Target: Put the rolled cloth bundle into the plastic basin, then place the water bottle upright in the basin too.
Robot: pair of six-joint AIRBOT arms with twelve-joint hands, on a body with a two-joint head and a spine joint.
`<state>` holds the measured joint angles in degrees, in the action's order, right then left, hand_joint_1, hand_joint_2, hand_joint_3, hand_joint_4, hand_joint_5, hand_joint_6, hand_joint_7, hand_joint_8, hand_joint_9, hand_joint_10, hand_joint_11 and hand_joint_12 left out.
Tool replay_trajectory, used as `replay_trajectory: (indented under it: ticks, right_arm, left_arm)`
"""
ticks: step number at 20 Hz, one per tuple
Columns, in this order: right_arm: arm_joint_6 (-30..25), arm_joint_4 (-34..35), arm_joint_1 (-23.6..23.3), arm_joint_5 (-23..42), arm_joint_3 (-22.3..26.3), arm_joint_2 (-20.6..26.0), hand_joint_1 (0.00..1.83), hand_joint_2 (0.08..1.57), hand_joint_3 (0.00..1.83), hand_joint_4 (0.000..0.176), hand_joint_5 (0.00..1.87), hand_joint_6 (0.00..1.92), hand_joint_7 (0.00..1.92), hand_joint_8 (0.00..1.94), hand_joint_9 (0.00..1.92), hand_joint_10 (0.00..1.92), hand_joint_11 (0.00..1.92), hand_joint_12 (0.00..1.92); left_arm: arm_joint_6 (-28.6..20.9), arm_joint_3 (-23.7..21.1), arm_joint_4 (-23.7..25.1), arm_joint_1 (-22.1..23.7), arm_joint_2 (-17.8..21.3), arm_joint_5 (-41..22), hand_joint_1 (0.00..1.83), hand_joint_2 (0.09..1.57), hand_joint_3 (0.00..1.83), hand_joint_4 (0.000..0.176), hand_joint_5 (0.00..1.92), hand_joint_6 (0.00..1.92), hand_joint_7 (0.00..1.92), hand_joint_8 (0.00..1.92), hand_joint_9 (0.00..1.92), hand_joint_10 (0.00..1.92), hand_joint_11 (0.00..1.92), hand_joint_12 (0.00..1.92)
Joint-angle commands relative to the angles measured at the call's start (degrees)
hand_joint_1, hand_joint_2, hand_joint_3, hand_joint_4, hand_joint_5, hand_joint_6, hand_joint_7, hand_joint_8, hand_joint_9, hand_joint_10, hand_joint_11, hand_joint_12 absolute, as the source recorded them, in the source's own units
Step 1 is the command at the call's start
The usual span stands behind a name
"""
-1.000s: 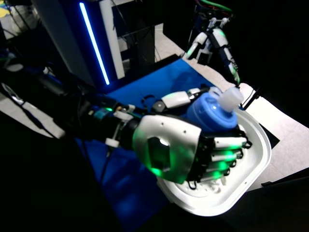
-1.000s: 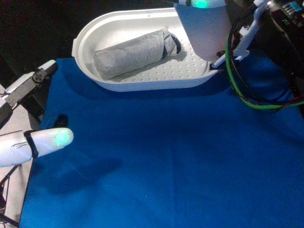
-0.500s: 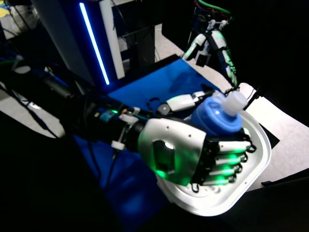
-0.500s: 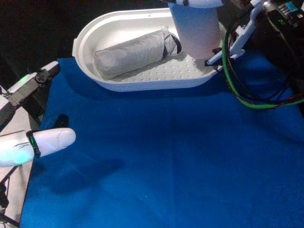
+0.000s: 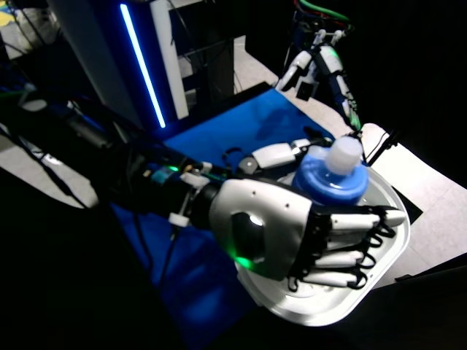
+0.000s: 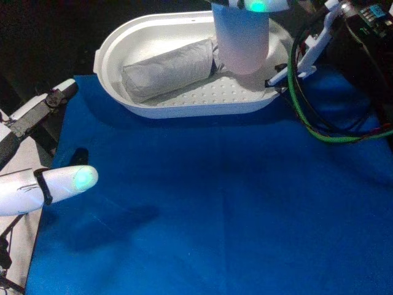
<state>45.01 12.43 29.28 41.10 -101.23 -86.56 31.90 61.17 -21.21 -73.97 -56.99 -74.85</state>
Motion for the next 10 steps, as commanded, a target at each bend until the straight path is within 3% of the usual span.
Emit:
replay_trajectory:
  ticks: [1,2,4,5,6,8,9,10]
  right_arm:
    - [-1.56,0.91,-0.48,8.23,-0.29,0.13,0.95,1.14,0.0,0.0,0.66,0.0,0.77,0.13,0.53,0.62,0.31,1.12]
    - [-2.17,0.91,-0.21,8.26,-0.29,0.18,0.94,1.14,0.0,0.0,0.61,0.0,0.76,0.13,0.57,0.45,0.34,0.99]
    - [-3.32,0.88,0.31,8.46,-0.27,0.25,0.93,1.15,0.0,0.009,0.57,0.0,0.74,0.08,0.62,0.23,0.31,0.99]
    - [-3.8,0.86,0.65,8.63,-0.14,0.36,0.89,1.15,0.0,0.03,0.53,0.0,0.69,0.02,0.62,0.09,0.27,0.97]
    - [-3.81,0.8,1.05,8.72,0.41,0.76,0.84,1.15,0.0,0.061,0.5,0.0,0.6,0.0,0.58,0.02,0.15,1.01]
    - [-3.81,0.57,1.61,8.96,1.21,1.3,0.82,1.16,0.0,0.076,0.46,0.0,0.51,0.0,0.52,0.0,0.11,1.05]
    - [-3.81,0.44,1.93,9.11,1.66,1.58,0.81,1.16,0.0,0.09,0.41,0.0,0.42,0.0,0.44,0.0,0.02,1.19]
    - [-3.81,0.31,2.28,9.24,2.07,1.86,0.79,1.16,0.0,0.089,0.37,0.0,0.39,0.0,0.41,0.0,0.0,1.14]
  left_arm:
    - [-0.58,0.0,0.06,0.41,-0.07,-7.58,0.55,0.89,0.0,0.145,0.09,0.0,0.08,0.0,0.04,0.0,0.0,0.17]
    - [-0.58,-0.04,0.02,0.4,-0.07,-7.59,0.54,0.89,0.0,0.139,0.1,0.0,0.08,0.0,0.05,0.0,0.0,0.19]
    - [-0.58,-0.12,-0.1,0.39,-0.08,-7.59,0.55,0.89,0.0,0.139,0.1,0.0,0.08,0.0,0.04,0.0,0.0,0.17]
    - [-0.58,-0.15,-0.13,0.38,-0.09,-7.59,0.54,0.89,0.0,0.138,0.11,0.0,0.08,0.0,0.05,0.0,0.0,0.16]
    - [-0.58,-0.18,-0.15,0.38,-0.09,-7.59,0.55,0.91,0.01,0.123,0.11,0.0,0.09,0.0,0.06,0.0,0.0,0.16]
    - [-0.57,-0.22,-0.25,0.38,-0.11,-7.59,0.56,0.91,0.0,0.129,0.11,0.0,0.09,0.0,0.05,0.0,0.0,0.12]
    - [-0.57,-0.28,-0.32,0.38,-0.11,-7.6,0.55,0.92,0.0,0.134,0.1,0.0,0.09,0.0,0.04,0.0,0.0,0.11]
    - [-0.57,-0.35,-0.35,0.36,-0.11,-7.59,0.55,0.92,0.01,0.133,0.1,0.0,0.09,0.0,0.04,0.0,0.01,0.11]
